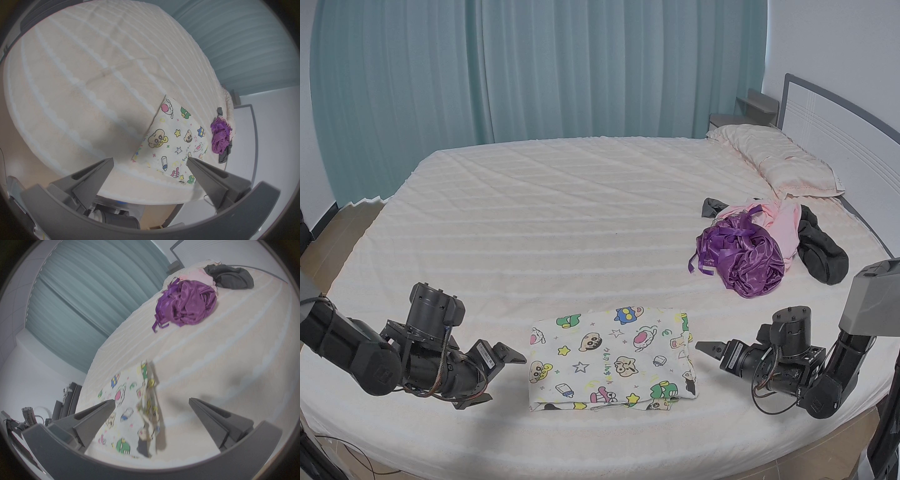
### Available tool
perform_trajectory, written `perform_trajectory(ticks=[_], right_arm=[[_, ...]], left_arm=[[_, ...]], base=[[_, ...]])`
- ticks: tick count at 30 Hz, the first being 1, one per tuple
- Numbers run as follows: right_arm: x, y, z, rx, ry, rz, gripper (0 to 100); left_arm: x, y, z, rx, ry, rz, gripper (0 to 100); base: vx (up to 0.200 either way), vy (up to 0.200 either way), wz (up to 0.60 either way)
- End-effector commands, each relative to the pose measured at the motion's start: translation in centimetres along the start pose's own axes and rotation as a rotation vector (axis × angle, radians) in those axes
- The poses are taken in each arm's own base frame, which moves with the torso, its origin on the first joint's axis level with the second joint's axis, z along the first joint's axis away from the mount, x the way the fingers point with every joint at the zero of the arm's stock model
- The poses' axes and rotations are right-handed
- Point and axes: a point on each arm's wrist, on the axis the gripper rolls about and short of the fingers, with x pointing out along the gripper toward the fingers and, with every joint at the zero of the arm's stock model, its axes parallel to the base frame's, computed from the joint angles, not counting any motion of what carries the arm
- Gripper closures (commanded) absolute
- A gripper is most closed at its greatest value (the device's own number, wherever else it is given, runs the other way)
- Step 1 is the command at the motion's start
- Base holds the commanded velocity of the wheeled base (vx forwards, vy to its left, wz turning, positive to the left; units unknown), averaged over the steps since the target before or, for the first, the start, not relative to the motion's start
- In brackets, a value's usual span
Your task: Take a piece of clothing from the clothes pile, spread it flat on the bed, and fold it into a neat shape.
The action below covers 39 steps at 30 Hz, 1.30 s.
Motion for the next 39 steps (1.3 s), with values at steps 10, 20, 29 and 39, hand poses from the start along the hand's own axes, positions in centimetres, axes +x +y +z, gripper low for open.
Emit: perform_trajectory(ticks=[10,20,29,39], right_arm=[[0.3,-0.1,-2.0,-0.011,0.132,0.045,0],[0.2,-0.1,-2.2,-0.015,0.144,0.044,0],[0.6,-0.5,-2.8,-0.023,0.167,0.026,0],[0.6,-0.7,-2.8,-0.019,0.165,0.018,0]], left_arm=[[-1.0,0.2,1.6,-0.163,-0.068,-0.117,0],[-1.2,1.0,2.2,-0.186,0.017,-0.153,0],[-0.6,1.2,2.1,-0.183,0.018,-0.156,0],[-0.6,1.2,2.1,-0.181,0.015,-0.162,0]], base=[[0.000,0.000,0.00],[0.000,0.160,0.00],[0.000,0.000,0.00],[0.000,0.000,0.00]])
